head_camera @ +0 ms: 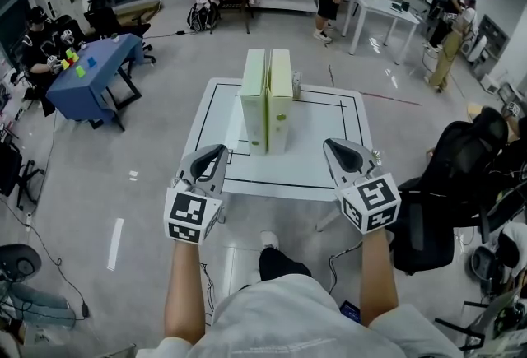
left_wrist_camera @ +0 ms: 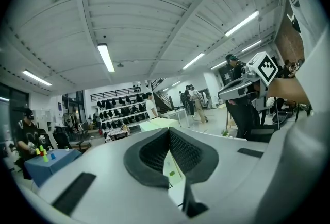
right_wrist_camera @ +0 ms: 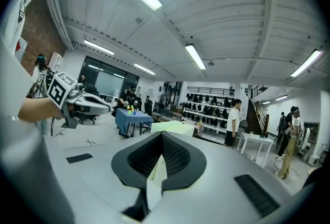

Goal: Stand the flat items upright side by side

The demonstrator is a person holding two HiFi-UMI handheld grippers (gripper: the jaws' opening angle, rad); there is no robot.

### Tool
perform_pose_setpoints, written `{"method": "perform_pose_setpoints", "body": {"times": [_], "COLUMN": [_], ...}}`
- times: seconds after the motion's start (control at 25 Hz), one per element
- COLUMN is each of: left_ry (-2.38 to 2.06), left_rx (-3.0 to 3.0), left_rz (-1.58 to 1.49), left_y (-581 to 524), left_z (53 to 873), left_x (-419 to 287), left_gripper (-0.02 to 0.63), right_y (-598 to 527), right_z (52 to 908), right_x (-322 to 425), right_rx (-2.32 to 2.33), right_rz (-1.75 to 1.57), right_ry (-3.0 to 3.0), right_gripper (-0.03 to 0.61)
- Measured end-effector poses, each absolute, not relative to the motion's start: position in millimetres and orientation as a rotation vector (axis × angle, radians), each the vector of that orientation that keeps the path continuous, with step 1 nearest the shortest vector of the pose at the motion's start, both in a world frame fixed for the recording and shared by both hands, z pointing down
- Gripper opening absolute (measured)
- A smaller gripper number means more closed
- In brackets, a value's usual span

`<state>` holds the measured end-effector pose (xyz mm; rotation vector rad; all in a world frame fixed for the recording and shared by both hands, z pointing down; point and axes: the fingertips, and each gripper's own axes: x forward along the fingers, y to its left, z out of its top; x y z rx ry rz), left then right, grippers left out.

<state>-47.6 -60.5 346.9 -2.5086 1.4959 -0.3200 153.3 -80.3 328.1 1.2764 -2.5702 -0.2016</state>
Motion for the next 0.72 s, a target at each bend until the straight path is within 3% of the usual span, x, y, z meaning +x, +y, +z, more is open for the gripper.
{"method": "perform_pose_setpoints", "body": {"times": [0.72], "left_ry": [1.465], "left_rx": [-2.56], "left_rz": [-0.323], "left_y": [-79.6], "left_z": [369.3], "left_x": [-51.1], "left_gripper": [0.02], "right_y": [-98.1], "right_z": [349.7], "right_x": [150.0], "right_rx": [1.273], "right_rz": [-0.208], "right_ry": [-2.527], "right_gripper": [0.028]}}
